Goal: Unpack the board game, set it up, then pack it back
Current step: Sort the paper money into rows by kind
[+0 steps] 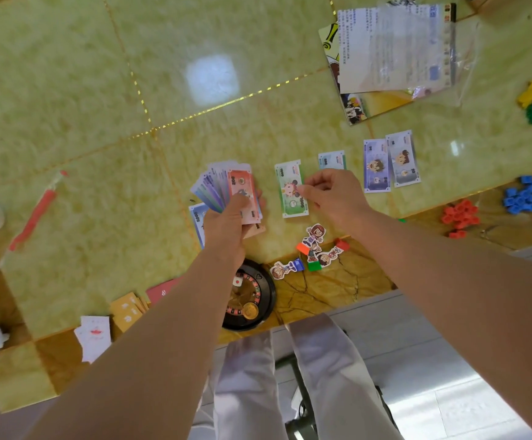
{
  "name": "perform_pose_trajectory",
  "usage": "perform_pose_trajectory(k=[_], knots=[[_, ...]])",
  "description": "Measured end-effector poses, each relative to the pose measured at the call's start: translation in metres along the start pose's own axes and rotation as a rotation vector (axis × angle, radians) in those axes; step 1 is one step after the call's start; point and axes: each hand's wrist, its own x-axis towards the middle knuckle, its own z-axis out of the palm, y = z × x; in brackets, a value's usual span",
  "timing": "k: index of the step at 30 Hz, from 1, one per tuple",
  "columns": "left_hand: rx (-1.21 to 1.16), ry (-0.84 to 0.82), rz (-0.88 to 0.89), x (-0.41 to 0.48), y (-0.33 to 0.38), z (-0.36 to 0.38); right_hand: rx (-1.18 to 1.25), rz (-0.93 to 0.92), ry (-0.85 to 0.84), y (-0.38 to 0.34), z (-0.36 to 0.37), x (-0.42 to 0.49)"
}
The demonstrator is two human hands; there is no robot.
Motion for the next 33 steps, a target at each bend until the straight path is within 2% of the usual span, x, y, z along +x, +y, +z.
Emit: perform_pose_trajectory(k=[8,16,19,21,23,26,33], knots=[[-0.064,0.008,0.019,0.004,0.002,-0.024,-0.312,-0.084,0.029,-0.004,0.03,-0.003],[-0.002,-0.141,-0.028,0.006,-0.002,-0.022,-0.404,-0.056,0.15,-0.007,0.038,-0.003],[0.005,-0.154,-0.068,0.004,-0.002,-0.014,-0.257,-0.07,0.108,-0.01,0.031,-0.004],[0.03,-0.146,-0.083,0.004,-0.003,-0.009,-0.034,-0.052,-0.001,-0.016,0.026,-0.008],[0.07,-0.157,-0.091,0.003,-0.003,-0.005,0.082,-0.049,-0.128,-0.02,0.021,-0.013],[0.077,-0.197,-0.09,0.001,-0.003,0.0,0.099,-0.062,-0.204,-0.021,0.02,-0.014],[0.032,-0.174,-0.109,-0.002,-0.005,0.009,0.098,-0.046,-0.175,-0.012,0.009,-0.01]])
